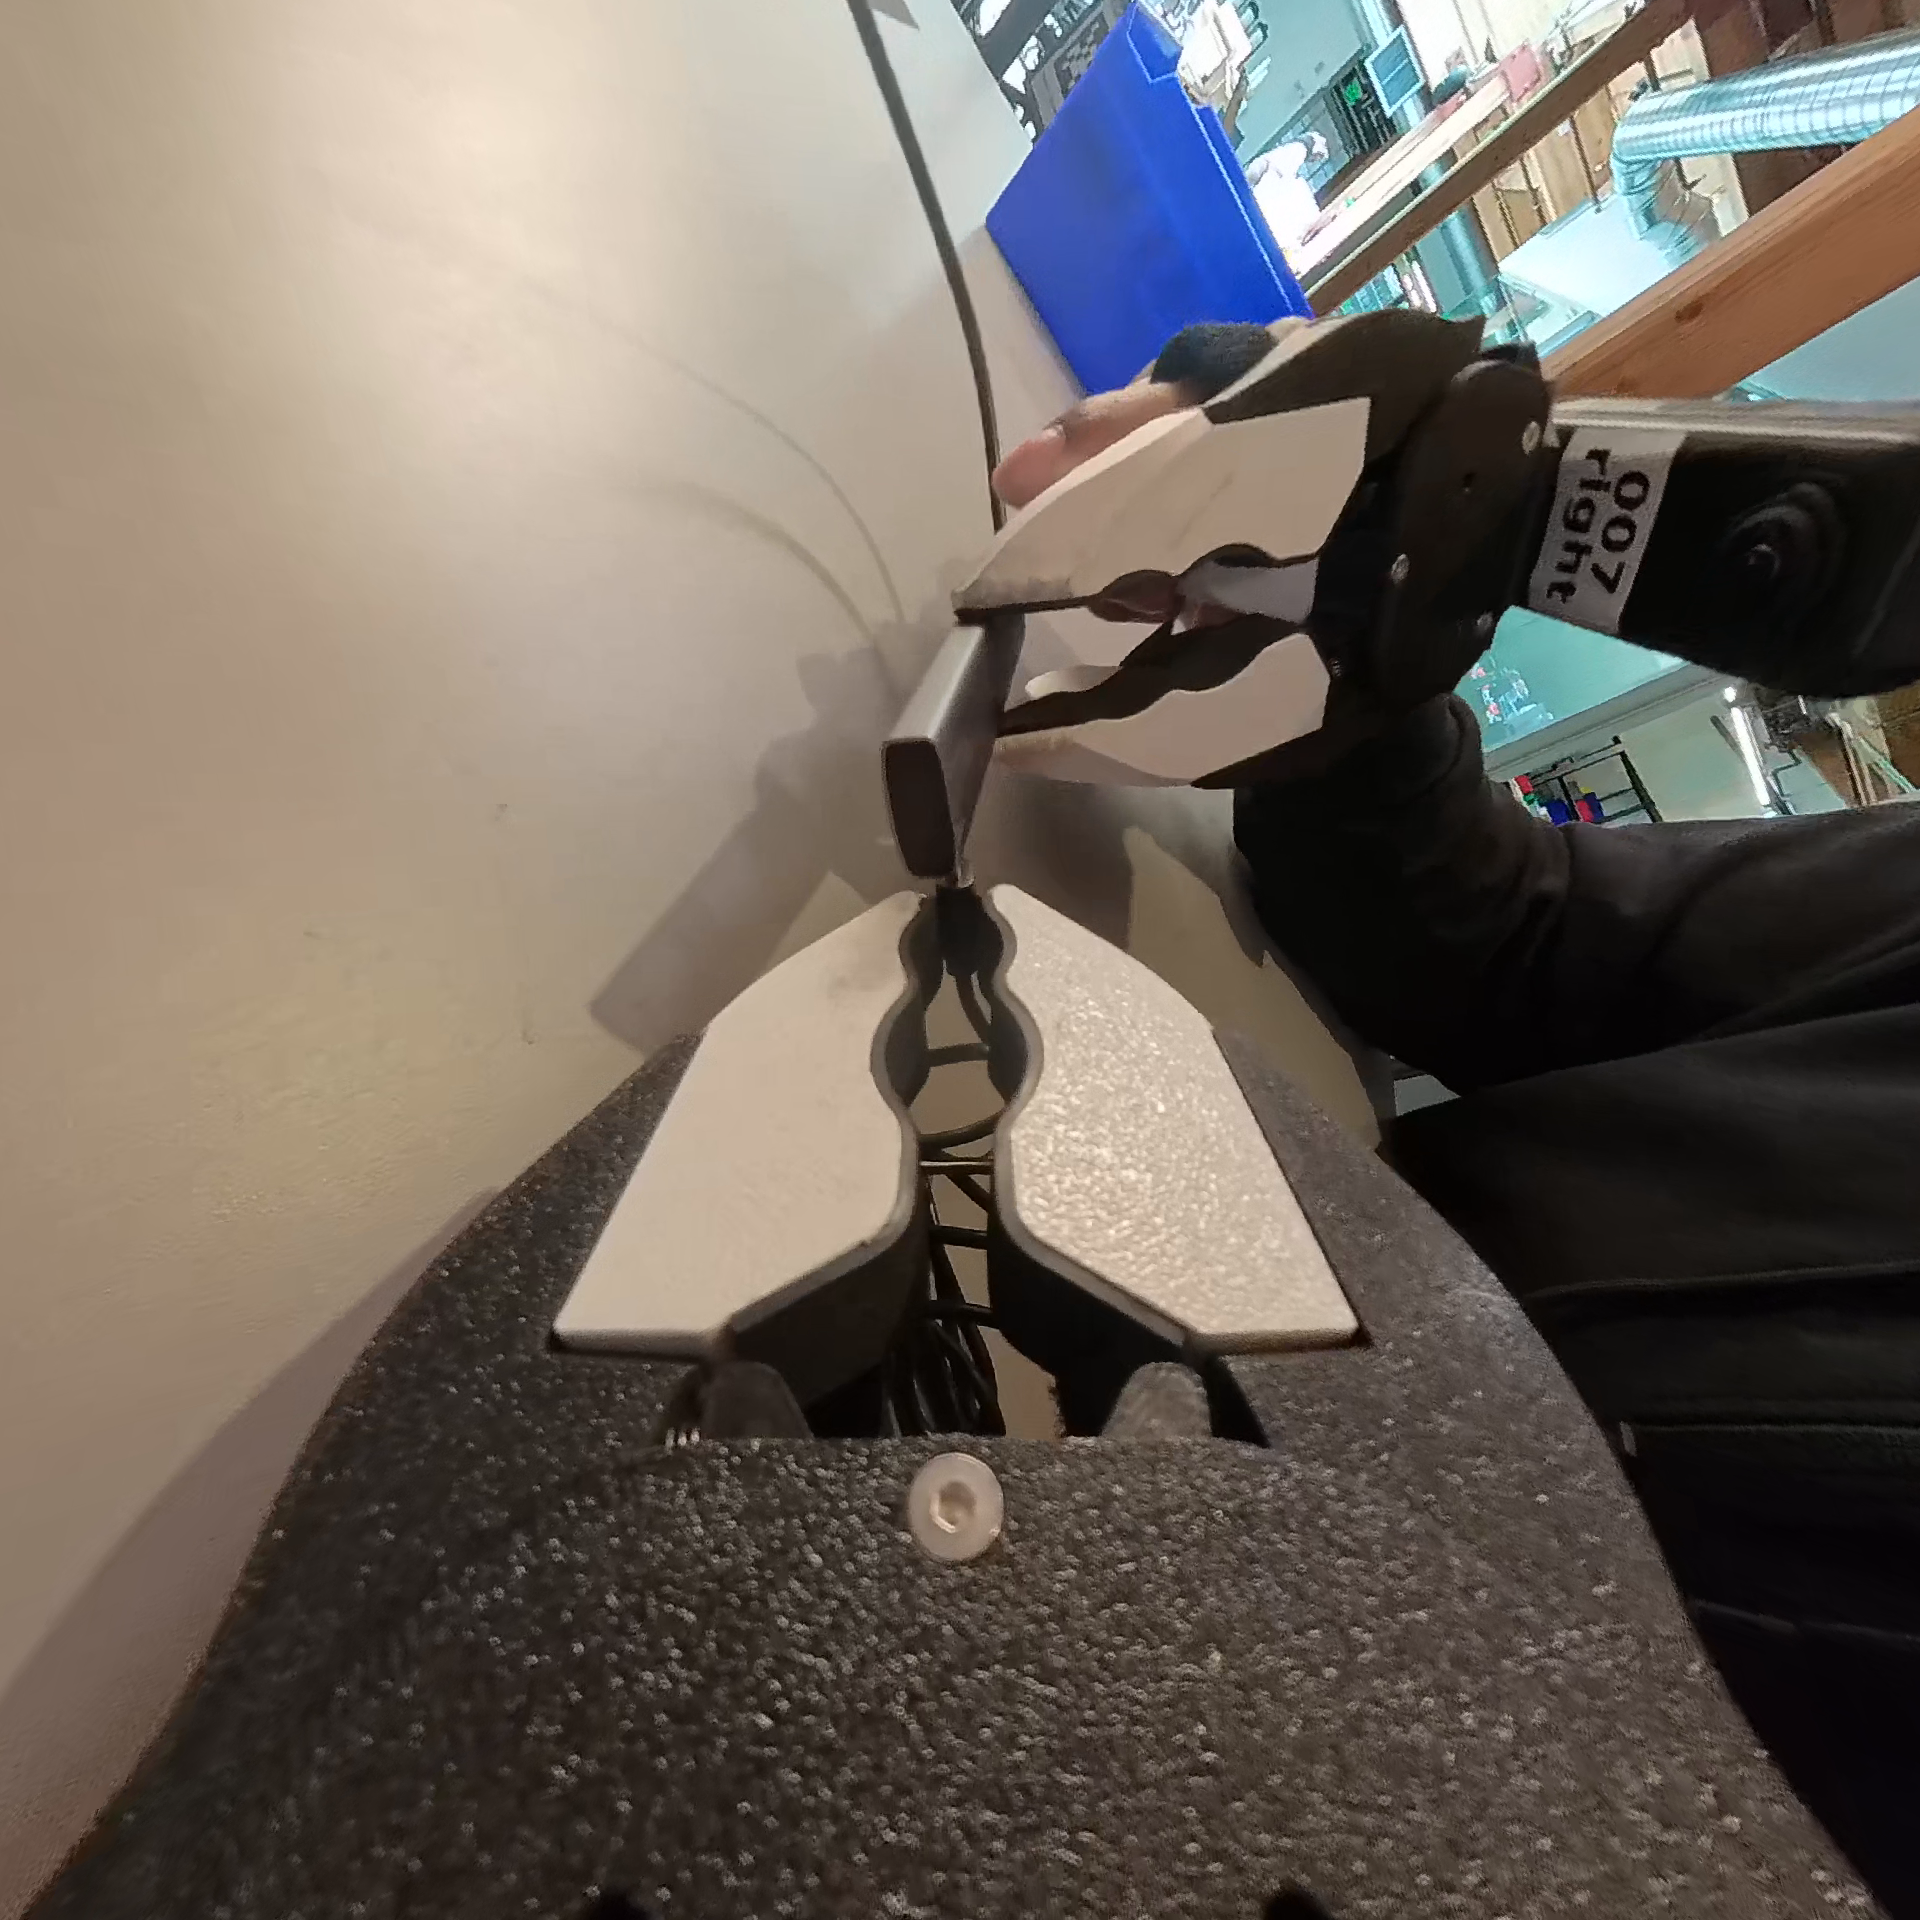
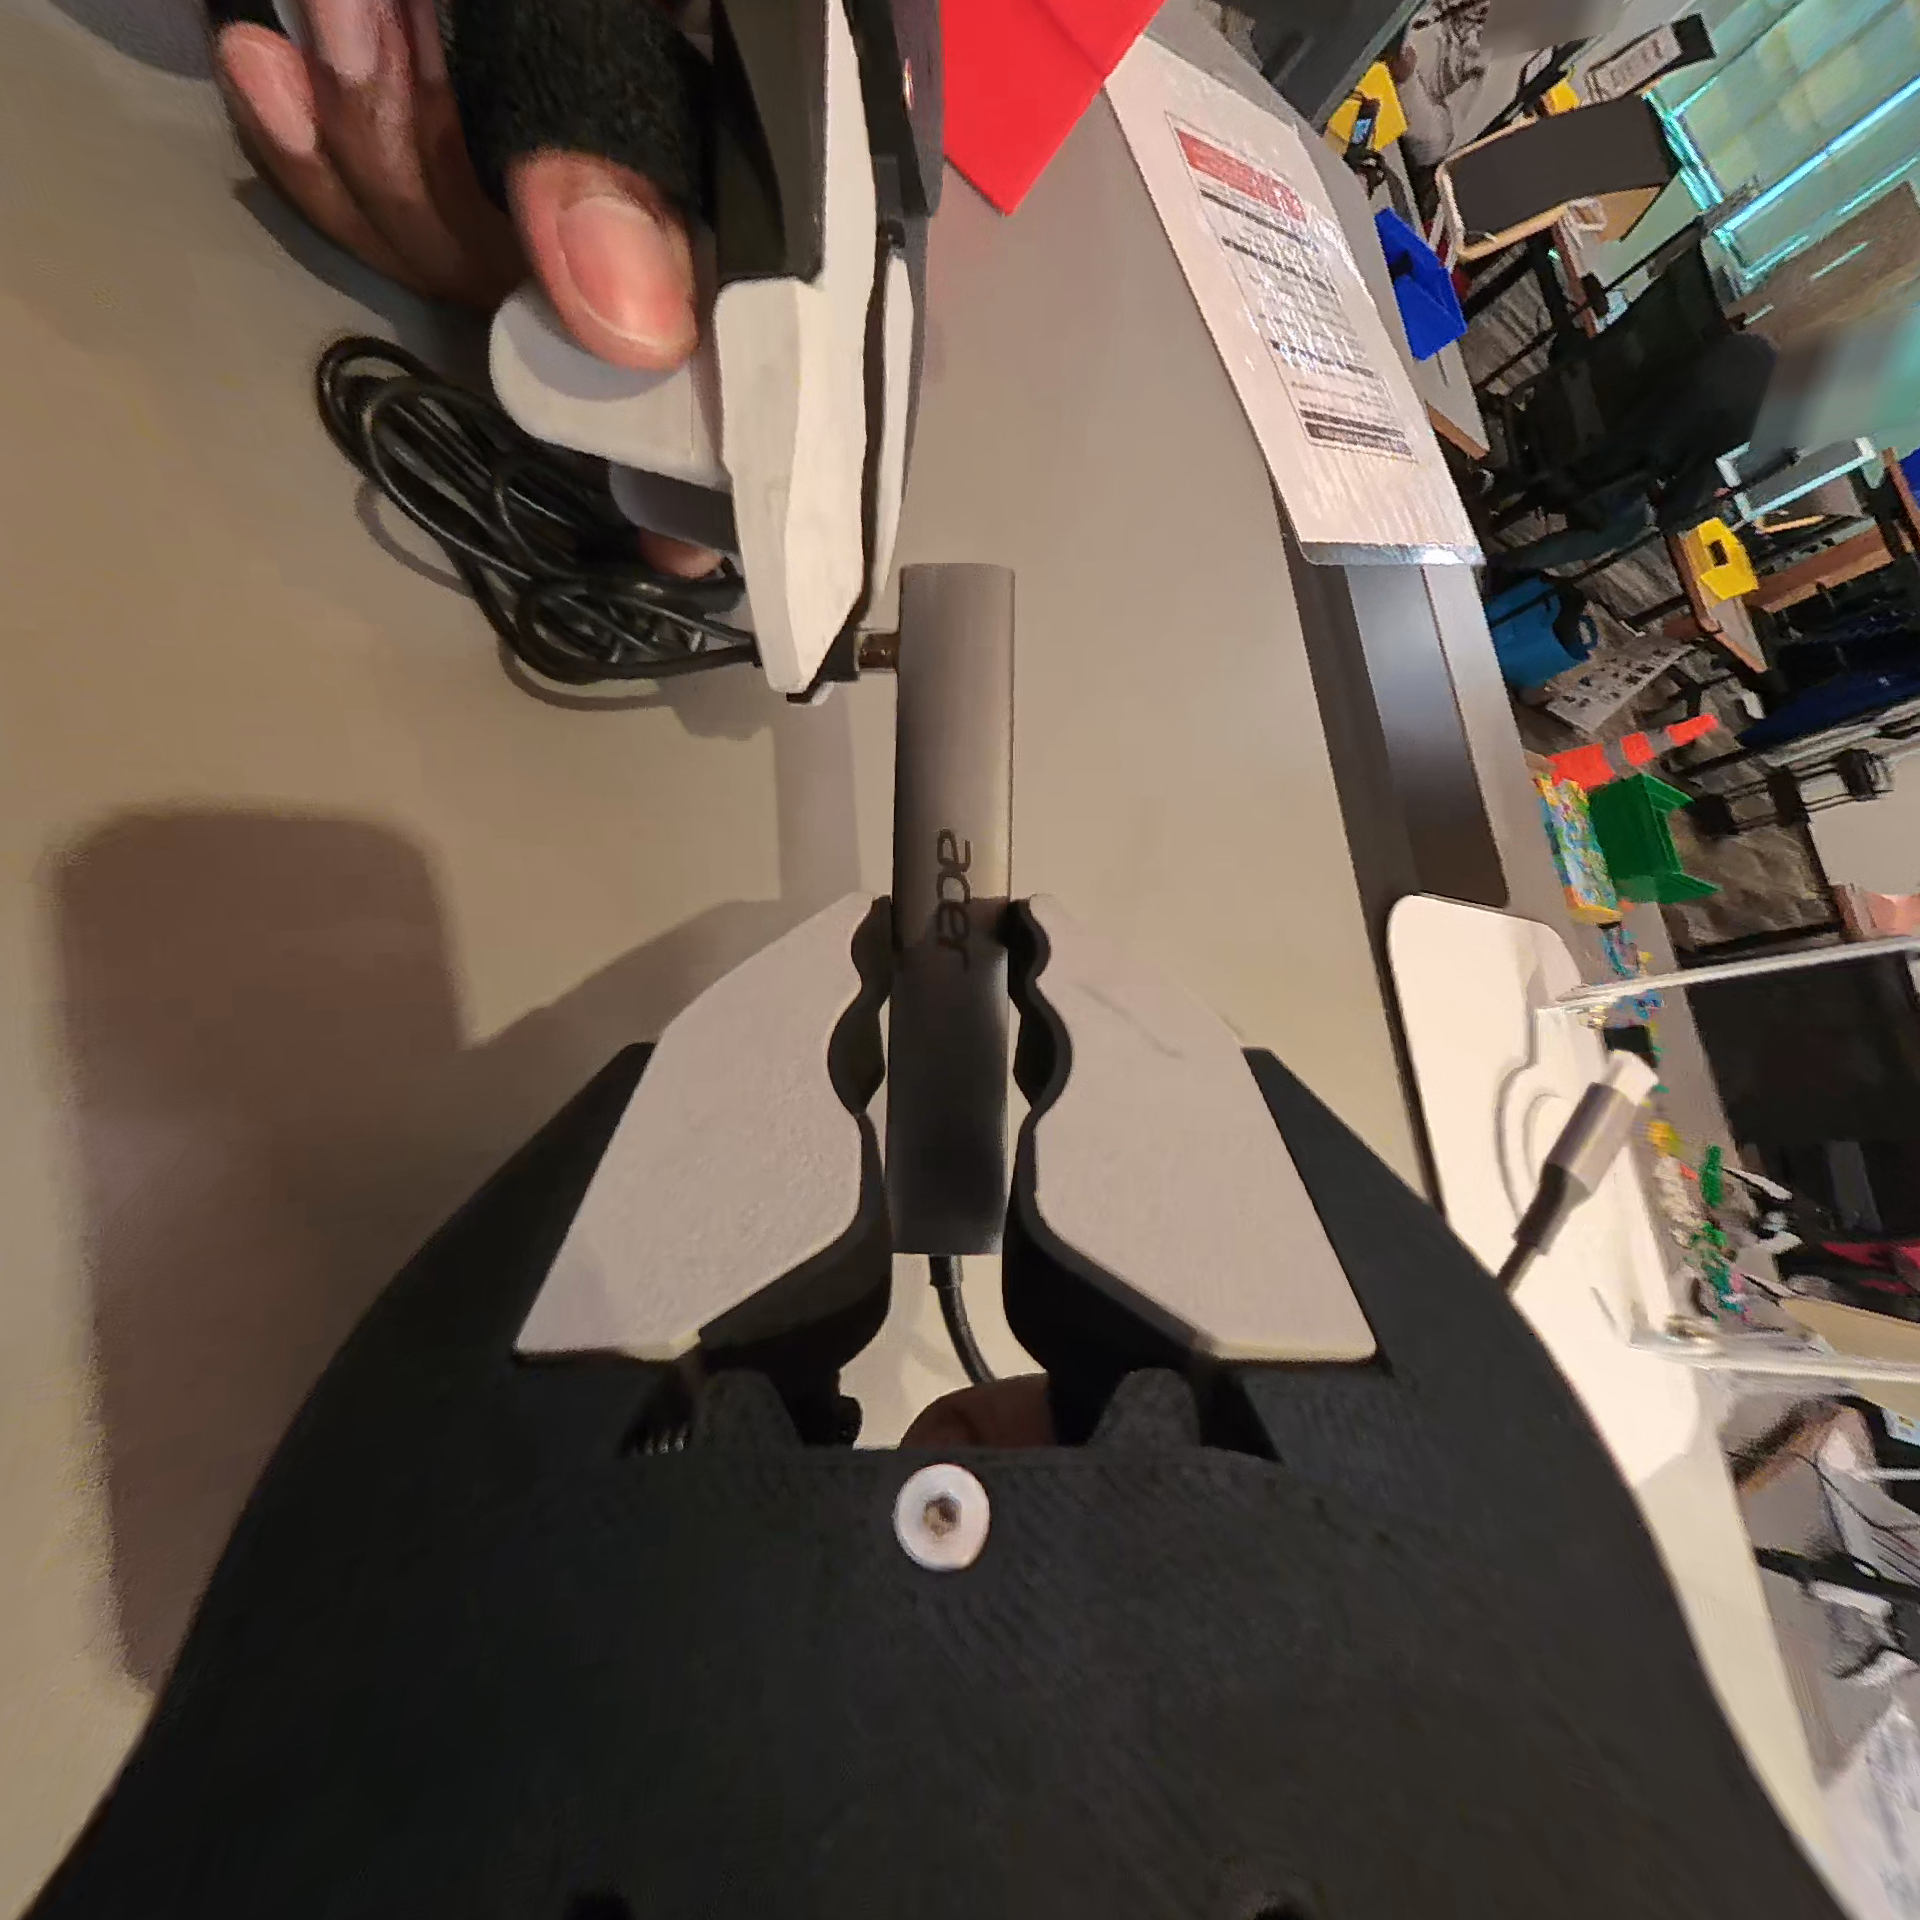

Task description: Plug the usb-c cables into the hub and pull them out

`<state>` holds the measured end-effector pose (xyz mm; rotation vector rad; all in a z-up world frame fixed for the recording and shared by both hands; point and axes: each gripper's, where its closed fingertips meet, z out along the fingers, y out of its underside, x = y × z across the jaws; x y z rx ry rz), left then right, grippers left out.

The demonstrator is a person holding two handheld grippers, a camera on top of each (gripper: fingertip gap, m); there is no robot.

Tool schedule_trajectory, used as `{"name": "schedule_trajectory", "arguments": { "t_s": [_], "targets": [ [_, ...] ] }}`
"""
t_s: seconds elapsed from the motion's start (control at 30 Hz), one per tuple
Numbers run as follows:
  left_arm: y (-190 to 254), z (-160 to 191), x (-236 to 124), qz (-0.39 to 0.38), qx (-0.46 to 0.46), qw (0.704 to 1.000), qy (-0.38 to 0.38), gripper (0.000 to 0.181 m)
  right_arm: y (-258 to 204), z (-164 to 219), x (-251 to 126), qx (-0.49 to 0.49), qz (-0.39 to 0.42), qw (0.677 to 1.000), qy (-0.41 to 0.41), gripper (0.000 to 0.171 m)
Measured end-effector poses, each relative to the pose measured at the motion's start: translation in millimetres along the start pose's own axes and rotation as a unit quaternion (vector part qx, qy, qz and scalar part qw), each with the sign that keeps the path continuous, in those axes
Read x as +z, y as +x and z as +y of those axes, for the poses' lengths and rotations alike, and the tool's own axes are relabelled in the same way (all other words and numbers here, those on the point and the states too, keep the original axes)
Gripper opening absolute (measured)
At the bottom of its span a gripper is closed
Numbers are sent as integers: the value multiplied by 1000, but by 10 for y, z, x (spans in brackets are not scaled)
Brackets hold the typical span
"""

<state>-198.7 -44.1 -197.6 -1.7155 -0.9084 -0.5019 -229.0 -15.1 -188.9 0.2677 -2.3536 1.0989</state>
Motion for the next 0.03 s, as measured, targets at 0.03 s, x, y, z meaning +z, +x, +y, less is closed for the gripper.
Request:
{"name": "schedule_trajectory", "arguments": {
  "t_s": [0.03],
  "targets": [
    [13,4,1,5,1,1000,-2,7,-10,1,-5,9,-7,1000,6,21]
  ]
}}
